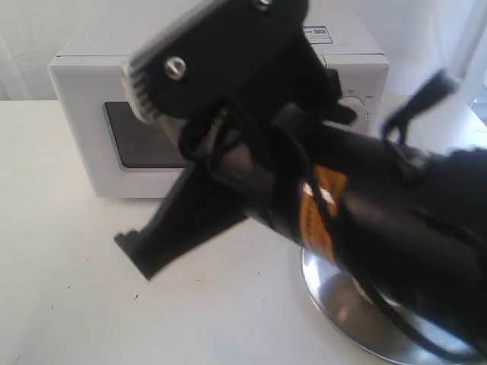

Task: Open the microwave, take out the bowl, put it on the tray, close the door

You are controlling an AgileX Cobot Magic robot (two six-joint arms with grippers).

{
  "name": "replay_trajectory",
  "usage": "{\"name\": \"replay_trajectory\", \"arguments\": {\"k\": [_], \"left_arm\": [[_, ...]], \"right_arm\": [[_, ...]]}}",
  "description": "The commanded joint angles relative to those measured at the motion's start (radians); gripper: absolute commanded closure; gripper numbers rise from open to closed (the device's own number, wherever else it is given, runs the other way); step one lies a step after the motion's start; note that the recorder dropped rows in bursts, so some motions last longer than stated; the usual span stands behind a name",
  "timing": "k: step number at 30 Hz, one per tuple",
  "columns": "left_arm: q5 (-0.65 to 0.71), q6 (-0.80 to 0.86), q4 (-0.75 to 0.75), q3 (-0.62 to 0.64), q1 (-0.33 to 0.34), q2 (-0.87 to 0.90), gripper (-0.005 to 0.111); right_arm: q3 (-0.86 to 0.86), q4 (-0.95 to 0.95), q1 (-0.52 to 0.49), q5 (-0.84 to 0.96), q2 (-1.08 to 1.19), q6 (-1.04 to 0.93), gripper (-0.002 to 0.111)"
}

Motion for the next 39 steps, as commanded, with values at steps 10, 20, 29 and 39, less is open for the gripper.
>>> {"name": "replay_trajectory", "arguments": {"k": [10,20,29,39], "left_arm": [[-0.001,-0.006,-0.004,0.003,-0.001,-0.002,0.107],[-0.001,-0.006,-0.004,0.003,-0.001,-0.002,0.107],[-0.001,-0.006,-0.004,0.003,-0.001,-0.002,0.107],[-0.001,-0.006,-0.004,0.003,-0.001,-0.002,0.107]], "right_arm": [[0.228,0.088,0.312,0.597,-0.188,0.115,0.108],[0.232,0.136,0.312,0.595,-0.185,0.174,0.108],[0.231,0.061,0.312,0.702,-0.187,0.200,0.108],[0.231,0.021,0.212,0.720,-0.165,0.270,0.108]]}}
